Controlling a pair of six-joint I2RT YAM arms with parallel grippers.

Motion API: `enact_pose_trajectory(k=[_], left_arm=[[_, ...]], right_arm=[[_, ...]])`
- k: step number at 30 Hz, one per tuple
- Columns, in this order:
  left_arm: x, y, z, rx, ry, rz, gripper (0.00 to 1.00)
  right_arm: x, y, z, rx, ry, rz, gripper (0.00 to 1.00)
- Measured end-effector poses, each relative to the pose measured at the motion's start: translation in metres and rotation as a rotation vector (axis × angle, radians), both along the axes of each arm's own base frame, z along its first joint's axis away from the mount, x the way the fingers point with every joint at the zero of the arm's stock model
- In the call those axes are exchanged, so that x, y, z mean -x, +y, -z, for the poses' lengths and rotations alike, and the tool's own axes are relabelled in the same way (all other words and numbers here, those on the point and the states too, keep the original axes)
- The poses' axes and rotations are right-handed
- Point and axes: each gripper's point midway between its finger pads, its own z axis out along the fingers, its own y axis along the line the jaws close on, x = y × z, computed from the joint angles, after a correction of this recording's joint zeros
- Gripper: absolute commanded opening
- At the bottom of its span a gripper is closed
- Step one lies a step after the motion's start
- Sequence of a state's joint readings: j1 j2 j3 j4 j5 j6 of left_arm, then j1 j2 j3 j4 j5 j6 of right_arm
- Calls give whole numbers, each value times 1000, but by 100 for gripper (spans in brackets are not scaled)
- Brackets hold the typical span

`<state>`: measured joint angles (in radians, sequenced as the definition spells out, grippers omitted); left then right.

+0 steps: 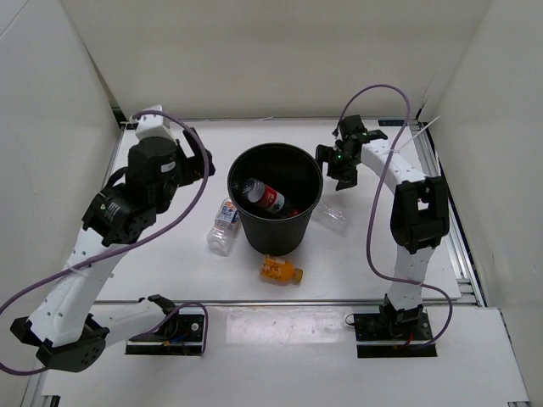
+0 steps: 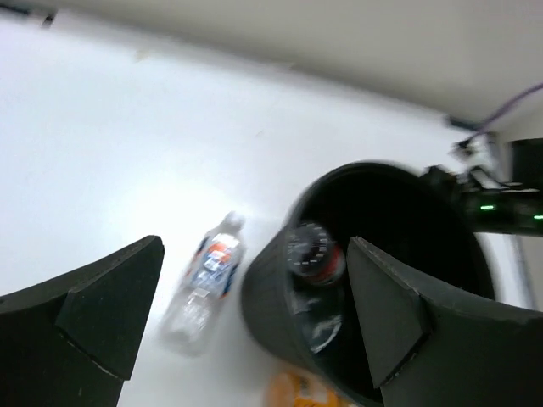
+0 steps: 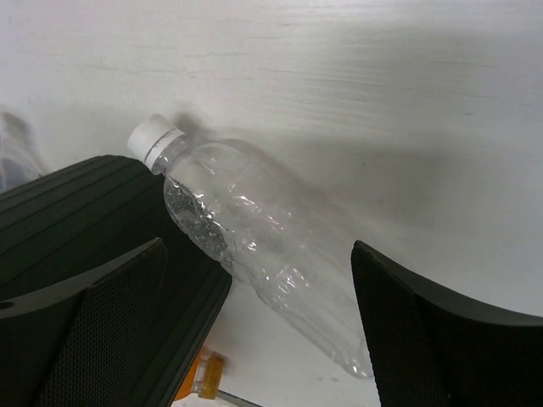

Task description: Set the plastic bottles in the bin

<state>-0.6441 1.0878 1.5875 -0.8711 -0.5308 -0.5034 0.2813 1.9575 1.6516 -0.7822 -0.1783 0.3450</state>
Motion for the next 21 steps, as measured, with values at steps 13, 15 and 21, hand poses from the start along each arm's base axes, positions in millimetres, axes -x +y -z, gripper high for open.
enact_pose_trajectory(k=[13,15,21], left_arm=[[30,42,105,-16,260,-146,100],[33,43,103,-4,256,-148,100],[34,42,126,-31,317,-152,100]], right_arm=[[39,23,39,-76,105,-137,98],[45,25,45,-71,112,-151,98],[72,15,75,15,183,-149,89]])
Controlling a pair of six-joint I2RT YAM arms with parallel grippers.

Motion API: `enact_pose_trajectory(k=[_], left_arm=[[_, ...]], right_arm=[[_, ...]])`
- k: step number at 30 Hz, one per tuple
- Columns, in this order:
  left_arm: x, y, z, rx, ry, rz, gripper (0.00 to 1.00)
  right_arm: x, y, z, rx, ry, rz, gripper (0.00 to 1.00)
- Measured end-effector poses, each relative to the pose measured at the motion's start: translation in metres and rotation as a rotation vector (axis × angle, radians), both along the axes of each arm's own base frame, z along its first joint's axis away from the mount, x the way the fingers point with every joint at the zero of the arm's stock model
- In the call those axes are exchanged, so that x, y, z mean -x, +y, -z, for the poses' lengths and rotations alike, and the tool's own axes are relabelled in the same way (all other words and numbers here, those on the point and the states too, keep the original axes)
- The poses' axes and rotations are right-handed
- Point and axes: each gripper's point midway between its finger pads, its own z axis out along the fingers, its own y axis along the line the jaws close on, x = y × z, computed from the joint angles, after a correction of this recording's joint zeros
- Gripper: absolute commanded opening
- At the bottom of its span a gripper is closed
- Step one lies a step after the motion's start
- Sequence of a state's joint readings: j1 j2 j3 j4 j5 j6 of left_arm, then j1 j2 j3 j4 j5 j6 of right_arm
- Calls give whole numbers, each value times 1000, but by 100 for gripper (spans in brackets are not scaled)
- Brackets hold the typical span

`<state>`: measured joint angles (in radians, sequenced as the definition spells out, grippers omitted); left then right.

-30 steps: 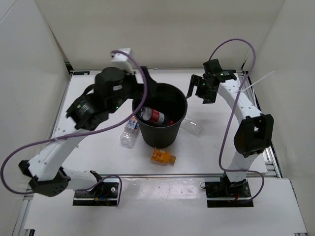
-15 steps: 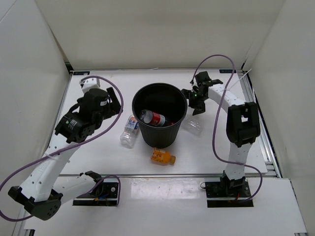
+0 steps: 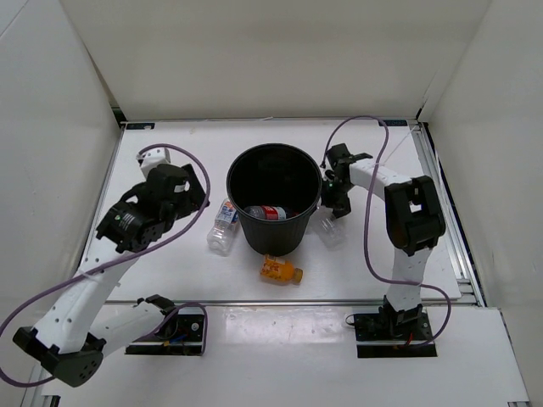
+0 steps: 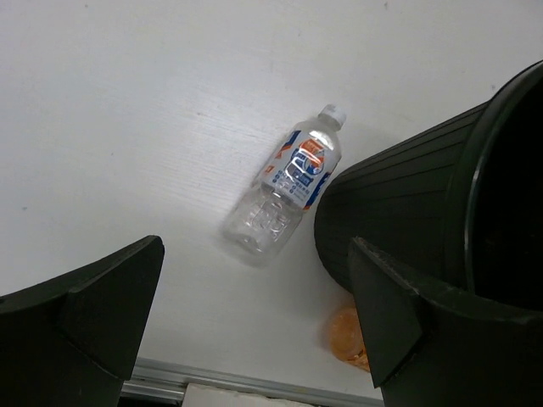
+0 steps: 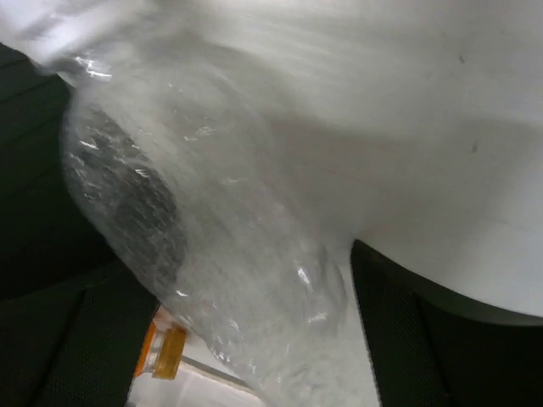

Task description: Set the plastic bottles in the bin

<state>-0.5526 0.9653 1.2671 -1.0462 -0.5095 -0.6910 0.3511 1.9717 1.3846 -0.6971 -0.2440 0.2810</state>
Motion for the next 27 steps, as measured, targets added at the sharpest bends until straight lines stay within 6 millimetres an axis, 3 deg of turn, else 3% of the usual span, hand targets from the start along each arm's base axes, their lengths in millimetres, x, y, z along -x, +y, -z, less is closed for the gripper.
enact_pose_trajectory(k=[2,3,4,7,11,14,16,18,21,24,27], left_arm=[[-2,-3,14,-15,45,0,100],[-3,-5,21,-22,70,0,100],[-5,-7,28,-26,92,-3,100],[-7,-11,46,-41,154,-15,100],[-8,-12,57,-34,179,-34,100],[-6,-6,67,-20,184,-73,100],[-6,0,77,-16,188,-111,100],[-3,6,92,-18,202,-141,100],[4,15,121,-32,247,-178,100],[10,20,143,-31,292,-204,100],[7,16,155,3,299,-208,100]], right_arm=[[6,-5,4,28,8,8,77],[8,-8,5,45,7,17,62],[11,-12,7,56,5,23,56],[19,-22,5,69,8,73,48],[23,-51,-2,127,19,193,38],[18,-71,-32,130,-17,317,38],[10,-78,-72,97,-85,391,38],[-5,-74,-128,26,-221,428,37],[-21,-52,-237,-121,-478,423,37],[-10,-18,-339,-266,-708,323,37],[13,28,-410,-373,-885,158,43]])
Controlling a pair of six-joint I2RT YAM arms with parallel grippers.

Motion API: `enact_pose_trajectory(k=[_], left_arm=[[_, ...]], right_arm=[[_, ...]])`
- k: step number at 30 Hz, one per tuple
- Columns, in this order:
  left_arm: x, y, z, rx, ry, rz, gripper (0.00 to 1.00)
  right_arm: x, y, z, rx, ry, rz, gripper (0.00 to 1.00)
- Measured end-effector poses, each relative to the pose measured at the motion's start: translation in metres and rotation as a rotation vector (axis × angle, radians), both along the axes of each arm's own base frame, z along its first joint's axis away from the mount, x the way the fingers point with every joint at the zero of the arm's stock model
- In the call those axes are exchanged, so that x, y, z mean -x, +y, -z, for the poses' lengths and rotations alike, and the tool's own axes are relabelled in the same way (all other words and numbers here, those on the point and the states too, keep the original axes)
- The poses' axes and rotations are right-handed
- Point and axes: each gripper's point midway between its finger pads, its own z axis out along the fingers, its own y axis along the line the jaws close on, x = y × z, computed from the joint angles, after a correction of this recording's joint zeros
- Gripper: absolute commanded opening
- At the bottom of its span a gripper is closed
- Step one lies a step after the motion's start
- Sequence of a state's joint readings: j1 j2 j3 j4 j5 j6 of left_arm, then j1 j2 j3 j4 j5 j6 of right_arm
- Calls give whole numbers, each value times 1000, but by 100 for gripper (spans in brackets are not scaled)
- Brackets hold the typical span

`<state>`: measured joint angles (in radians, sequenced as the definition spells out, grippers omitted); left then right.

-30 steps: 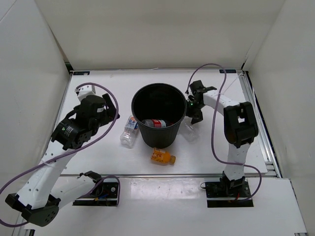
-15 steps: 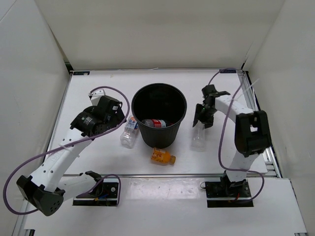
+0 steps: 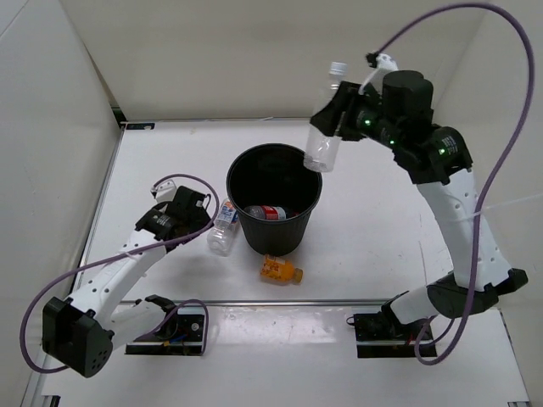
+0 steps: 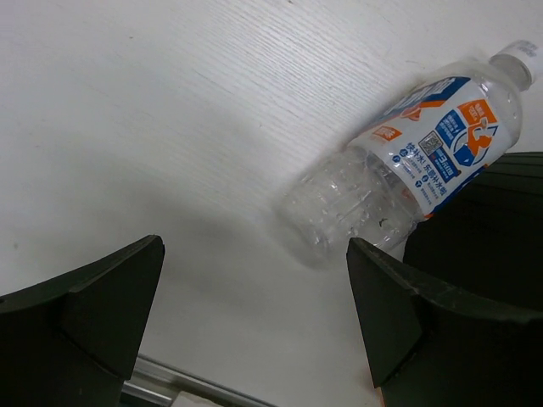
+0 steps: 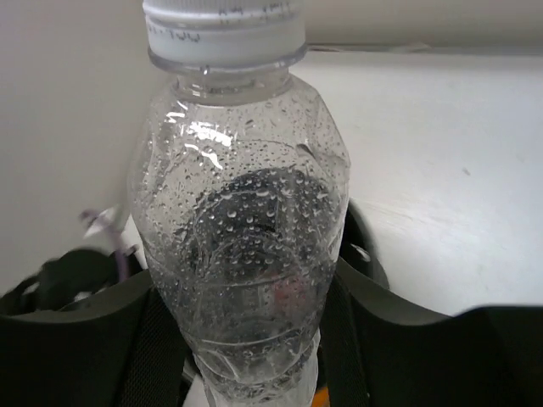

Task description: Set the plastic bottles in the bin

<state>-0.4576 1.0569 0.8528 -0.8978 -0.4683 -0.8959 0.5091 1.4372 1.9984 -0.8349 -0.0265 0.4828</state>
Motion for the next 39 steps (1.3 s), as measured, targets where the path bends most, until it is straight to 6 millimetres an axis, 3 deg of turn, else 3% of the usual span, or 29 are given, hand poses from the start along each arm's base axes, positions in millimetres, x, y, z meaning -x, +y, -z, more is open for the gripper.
enact_pose_trajectory(k=[1,4,9,11,13,15,19,22,27,32,36,37,39], left_arm=[[-1,-2,3,9,0,5,100],[-8,-11,15,28,11,33,100],[-24,-28,45,11,91,116,100],[-32,-36,55,11,119,154,100],[-47,-47,48,30,74,205,100],[-59,-58,44,47,32,265,100],[-72,-70,40,59,-16,342,100],[-80,-81,45,72,-11,401,100],[-83,-98,63,111,23,477,100],[-84,-103,86,127,72,487,86],[-92,-102,84,147,46,462,78],[-93,-101,84,155,43,454,69],[-92,-96,84,155,43,436,60]], right_arm=[[7,13,-11,5,-41,-42,46],[22,52,-7,49,-68,-157,100],[25,95,75,231,83,-273,100],[32,101,102,293,137,-302,100],[42,100,116,334,166,-329,100],[49,95,112,339,149,-340,100],[64,77,85,300,84,-336,100],[75,65,70,273,50,-332,100],[80,56,70,274,50,-327,100],[75,53,76,292,63,-317,100],[69,46,79,300,69,-297,100],[67,45,81,302,75,-291,100],[63,39,85,308,91,-275,100]])
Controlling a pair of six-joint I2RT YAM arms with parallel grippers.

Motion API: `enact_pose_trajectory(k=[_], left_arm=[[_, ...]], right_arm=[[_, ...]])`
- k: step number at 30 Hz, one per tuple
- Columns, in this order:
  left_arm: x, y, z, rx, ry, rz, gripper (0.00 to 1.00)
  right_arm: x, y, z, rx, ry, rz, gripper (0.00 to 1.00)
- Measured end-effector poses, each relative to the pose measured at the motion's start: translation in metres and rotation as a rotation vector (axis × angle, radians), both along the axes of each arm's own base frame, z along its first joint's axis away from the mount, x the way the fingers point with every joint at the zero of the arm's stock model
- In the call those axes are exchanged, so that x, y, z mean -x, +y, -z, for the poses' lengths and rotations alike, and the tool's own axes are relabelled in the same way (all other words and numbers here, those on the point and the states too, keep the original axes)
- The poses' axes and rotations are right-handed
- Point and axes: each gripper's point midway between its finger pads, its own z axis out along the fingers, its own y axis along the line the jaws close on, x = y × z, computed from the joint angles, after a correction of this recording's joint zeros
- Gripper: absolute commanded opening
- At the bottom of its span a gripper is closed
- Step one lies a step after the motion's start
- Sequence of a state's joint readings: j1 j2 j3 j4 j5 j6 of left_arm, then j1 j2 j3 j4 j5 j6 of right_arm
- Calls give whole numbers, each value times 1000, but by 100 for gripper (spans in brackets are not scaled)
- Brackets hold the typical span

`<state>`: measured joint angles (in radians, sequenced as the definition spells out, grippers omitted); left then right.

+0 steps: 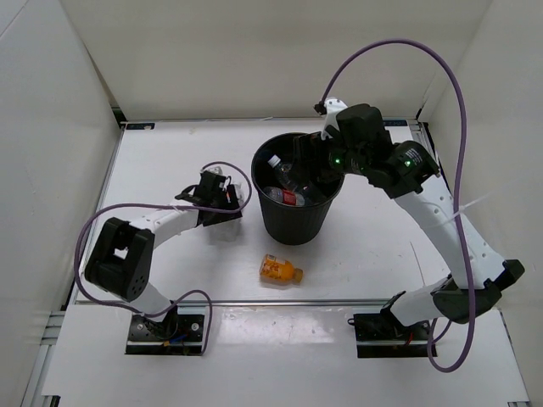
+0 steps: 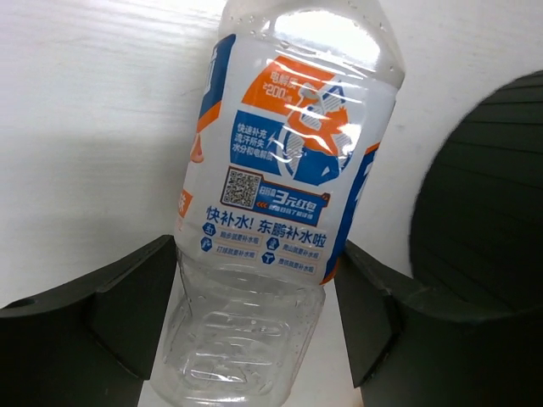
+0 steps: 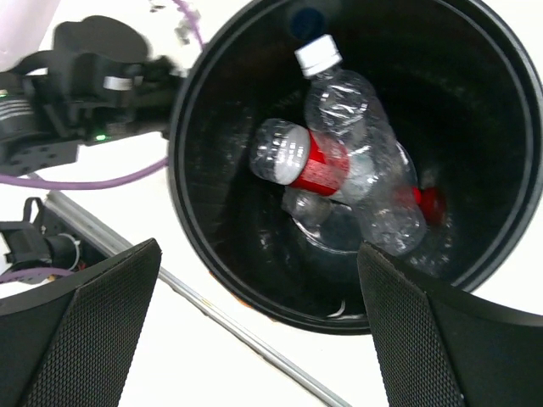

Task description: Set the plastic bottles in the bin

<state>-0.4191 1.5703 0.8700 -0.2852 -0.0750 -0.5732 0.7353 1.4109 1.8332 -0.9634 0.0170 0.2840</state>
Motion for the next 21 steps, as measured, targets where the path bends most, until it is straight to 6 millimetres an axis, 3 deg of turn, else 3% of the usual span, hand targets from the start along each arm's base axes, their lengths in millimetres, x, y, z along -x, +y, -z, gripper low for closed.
enact_pose_trajectory(k=[4,6,9,13,15,17,19,21], left_arm=[[8,22,-11,-64,25,-56,59],[8,33,-33,-95,-1,-88,59],[-8,38,-103,-68,-158,-135,59],[-29,29,-242,67,-469,-146,59],[-29,16,-301,134,-602,-100,59],[-22,-9,-344,202,-691,2,59],[-14,-39,-364,243,-727,120,59],[-7,-74,-367,271,-723,247,61]], right_arm=[[-6,-8,5,7,15,28,100],[-8,-13,11,9,30,42,100],[-8,-22,22,5,67,72,100],[-11,-40,29,-32,106,136,100],[-10,-48,28,-57,111,158,100],[-8,-57,25,-84,108,186,100],[-6,-65,19,-112,97,206,100],[-5,-72,11,-139,83,223,100]])
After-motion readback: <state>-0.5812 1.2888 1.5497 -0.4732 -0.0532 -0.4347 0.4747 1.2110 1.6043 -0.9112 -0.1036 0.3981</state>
